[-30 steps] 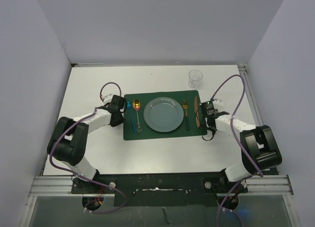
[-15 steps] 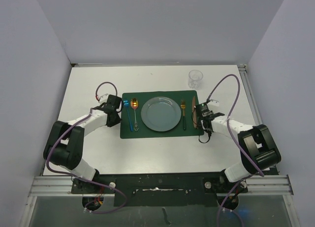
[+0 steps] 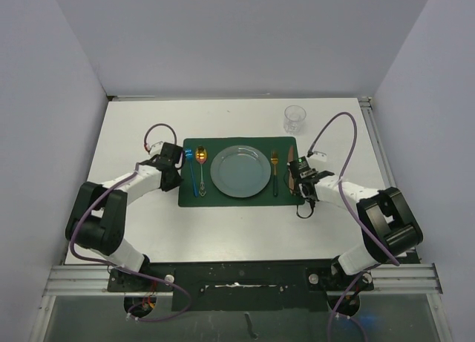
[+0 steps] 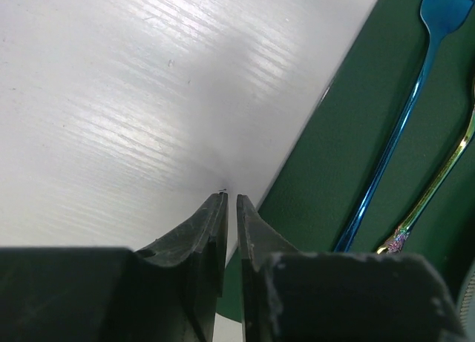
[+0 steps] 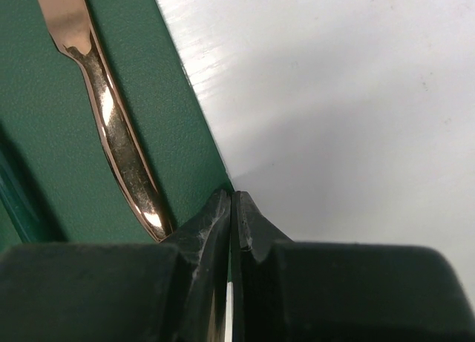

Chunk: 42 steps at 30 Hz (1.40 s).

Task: Set the dinner table for one person
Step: Adjust the napkin at the center of the board.

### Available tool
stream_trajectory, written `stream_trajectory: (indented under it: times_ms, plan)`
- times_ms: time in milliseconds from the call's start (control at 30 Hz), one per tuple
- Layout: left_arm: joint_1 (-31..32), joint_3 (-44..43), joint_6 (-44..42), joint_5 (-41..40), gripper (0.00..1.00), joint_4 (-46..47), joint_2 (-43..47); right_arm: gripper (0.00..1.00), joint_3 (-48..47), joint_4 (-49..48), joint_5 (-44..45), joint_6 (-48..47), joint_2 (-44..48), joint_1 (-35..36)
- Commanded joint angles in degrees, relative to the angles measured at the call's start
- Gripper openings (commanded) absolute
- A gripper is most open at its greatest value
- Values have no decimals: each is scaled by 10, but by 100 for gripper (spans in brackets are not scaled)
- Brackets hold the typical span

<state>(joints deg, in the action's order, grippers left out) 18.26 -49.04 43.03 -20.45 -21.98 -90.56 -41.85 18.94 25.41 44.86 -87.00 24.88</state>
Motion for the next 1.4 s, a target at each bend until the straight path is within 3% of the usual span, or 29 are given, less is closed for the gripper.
stream_trajectory:
  times_ms: [0, 333, 1367]
  plan:
    - [-3, -10, -5, 15, 9, 31, -20, 0, 26, 60, -79, 35, -12, 27]
    - [-3, -33, -4, 42, 7, 49, -59, 0, 13, 80, -65, 39, -14, 37]
    - [-3, -15, -10, 68, 7, 41, -4, 0, -22, 110, -22, 23, -32, 35]
